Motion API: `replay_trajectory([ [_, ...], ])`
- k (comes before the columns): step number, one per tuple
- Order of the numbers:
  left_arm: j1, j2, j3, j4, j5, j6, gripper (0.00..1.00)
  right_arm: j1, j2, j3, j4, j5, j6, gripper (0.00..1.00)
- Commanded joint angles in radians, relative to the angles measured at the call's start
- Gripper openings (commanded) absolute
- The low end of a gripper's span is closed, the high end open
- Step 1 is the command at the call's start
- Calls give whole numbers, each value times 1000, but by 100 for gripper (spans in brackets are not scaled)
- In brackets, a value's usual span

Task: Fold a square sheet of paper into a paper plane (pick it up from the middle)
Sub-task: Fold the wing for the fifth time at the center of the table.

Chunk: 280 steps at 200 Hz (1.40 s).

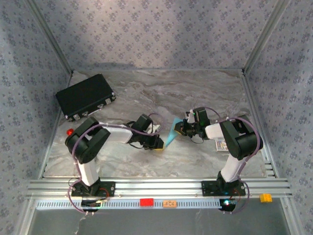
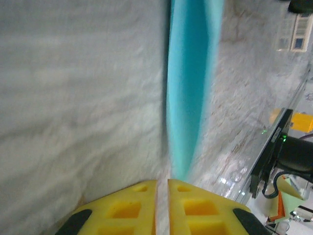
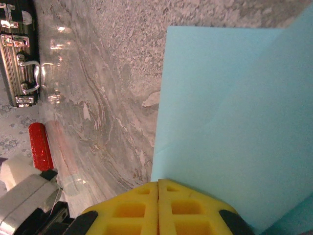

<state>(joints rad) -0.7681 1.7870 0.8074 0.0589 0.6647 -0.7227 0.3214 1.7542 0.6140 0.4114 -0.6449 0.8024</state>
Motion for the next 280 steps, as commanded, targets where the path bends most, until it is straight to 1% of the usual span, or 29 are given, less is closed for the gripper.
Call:
replay_trajectory([
  [1, -5, -91, 8, -79, -55, 7, 14, -6, 48, -14, -106, 94, -26, 8],
  [17, -3, -110, 40, -61, -66, 2, 10, -5, 46, -13, -109, 96, -27, 8],
  [38, -3, -72, 115, -48, -39, 6, 4, -5, 45, -11, -109, 96, -24, 8],
  [66, -6, 12, 205, -12, 2, -4, 4, -4, 47, -11, -108, 95, -22, 8],
  [91, -16, 82, 289, -34, 30, 15, 5, -4, 44, -9, -111, 93, -22, 8],
  [119, -27, 151, 341, -25, 61, 8, 5, -5, 41, -10, -111, 95, -21, 8],
  [140, -40, 193, 372, -33, 60, 6, 4, -5, 41, -11, -113, 94, -20, 8],
  [168, -48, 234, 393, -26, 45, -6, 4, -4, 40, -13, -109, 93, -15, 8],
  [196, -47, 255, 399, -49, 6, 10, 4, 1, 40, -13, -110, 93, -14, 8],
  [280, -49, 252, 291, -8, -5, -4, 3, 2, 46, -18, -109, 96, -17, 8],
])
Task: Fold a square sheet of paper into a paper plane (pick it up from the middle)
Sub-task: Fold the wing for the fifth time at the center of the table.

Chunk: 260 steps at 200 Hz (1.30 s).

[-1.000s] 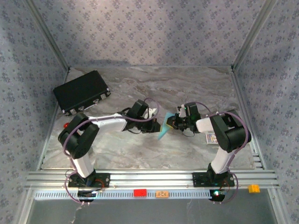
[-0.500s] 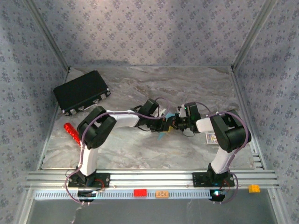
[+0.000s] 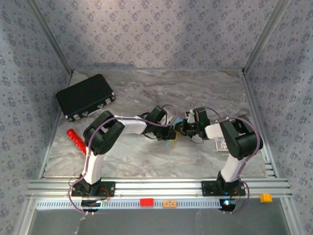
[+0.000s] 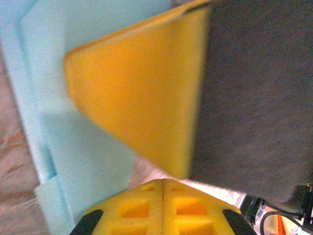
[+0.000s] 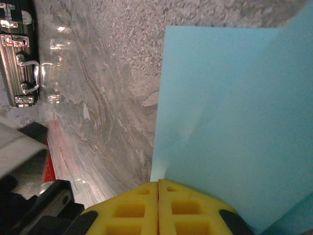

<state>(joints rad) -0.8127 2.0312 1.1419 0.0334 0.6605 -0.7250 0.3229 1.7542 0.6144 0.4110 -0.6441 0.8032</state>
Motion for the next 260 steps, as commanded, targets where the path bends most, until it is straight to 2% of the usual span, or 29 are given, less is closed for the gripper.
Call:
replay_trajectory([
  [1, -5, 8, -44, 18, -1, -3, 4, 0, 46, -18, -109, 94, -19, 8],
  [79, -4, -45, -135, -15, 15, -3, 4, -1, 45, -18, -117, 96, -25, 8],
  [168, -4, -159, -237, -185, -28, 92, 5, 1, 38, -15, -126, 101, -27, 8],
  [211, -8, -235, -323, -124, -32, 55, 2, 4, 38, -14, -126, 100, -22, 8],
  [260, 1, -339, -227, -66, -53, 39, 1, 4, 24, -11, -136, 103, -22, 8],
])
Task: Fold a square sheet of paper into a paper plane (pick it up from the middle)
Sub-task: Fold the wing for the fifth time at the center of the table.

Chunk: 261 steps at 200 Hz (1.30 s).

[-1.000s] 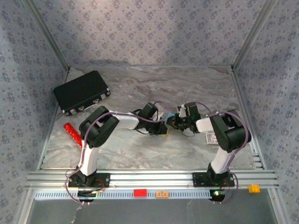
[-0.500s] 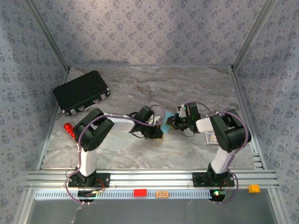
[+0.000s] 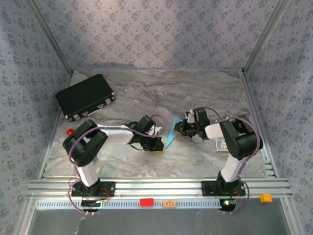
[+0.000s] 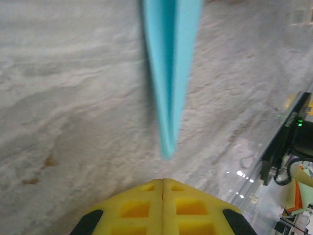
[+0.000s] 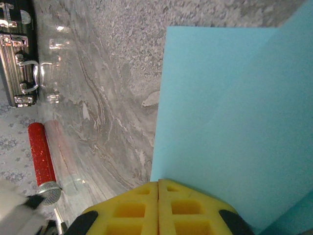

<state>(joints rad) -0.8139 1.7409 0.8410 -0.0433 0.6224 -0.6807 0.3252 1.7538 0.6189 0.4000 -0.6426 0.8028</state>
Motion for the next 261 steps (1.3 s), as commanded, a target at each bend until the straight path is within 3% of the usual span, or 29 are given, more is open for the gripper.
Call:
replay_trajectory([
  [1, 2, -47, 77, 12, -15, -5, 1, 2, 25, -16, -125, 102, -22, 8],
  [101, 26, 253, 364, 16, -49, 2, 2, 3, 23, -13, -115, 90, -11, 8],
  [183, 9, 307, 320, -86, -172, 15, 0, 6, 9, -10, -96, 69, 4, 9],
  [261, 10, 315, 264, -112, -170, 30, 0, -18, -105, 73, -196, 69, -54, 11],
])
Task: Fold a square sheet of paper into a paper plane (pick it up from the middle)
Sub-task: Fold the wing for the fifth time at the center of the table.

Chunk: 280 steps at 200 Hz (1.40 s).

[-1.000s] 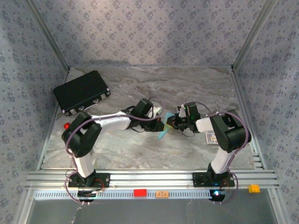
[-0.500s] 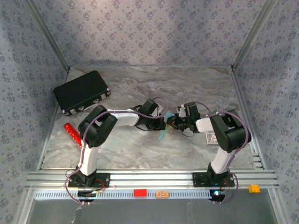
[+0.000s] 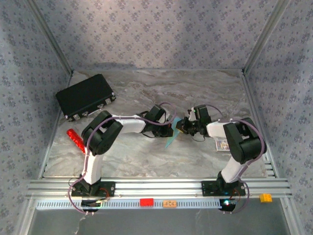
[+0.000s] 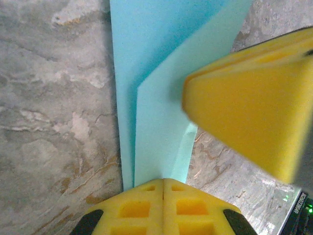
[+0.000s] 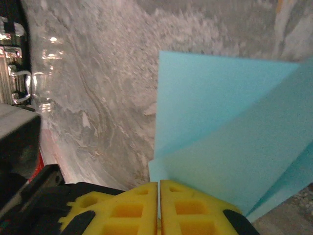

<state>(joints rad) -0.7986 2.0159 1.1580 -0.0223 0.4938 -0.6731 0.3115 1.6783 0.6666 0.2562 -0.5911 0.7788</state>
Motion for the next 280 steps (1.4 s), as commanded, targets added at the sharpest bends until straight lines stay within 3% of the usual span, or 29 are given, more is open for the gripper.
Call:
replay_trajectory([
  [1, -5, 40, -52, -133, -41, 22, 0, -4, -29, 24, -50, 18, -30, 11],
  [61, -5, 46, -46, -133, -39, 23, 0, 36, 55, 7, -45, 72, -31, 10],
  [200, -4, 66, -49, -154, -29, 33, 0, -175, 116, 111, -132, 109, -39, 11],
  [250, -4, 67, -53, -153, -30, 32, 0, -211, 115, 154, -209, 156, -49, 11],
  [280, -5, 66, -55, -152, -30, 33, 0, -210, 62, 158, -190, 112, -59, 12],
])
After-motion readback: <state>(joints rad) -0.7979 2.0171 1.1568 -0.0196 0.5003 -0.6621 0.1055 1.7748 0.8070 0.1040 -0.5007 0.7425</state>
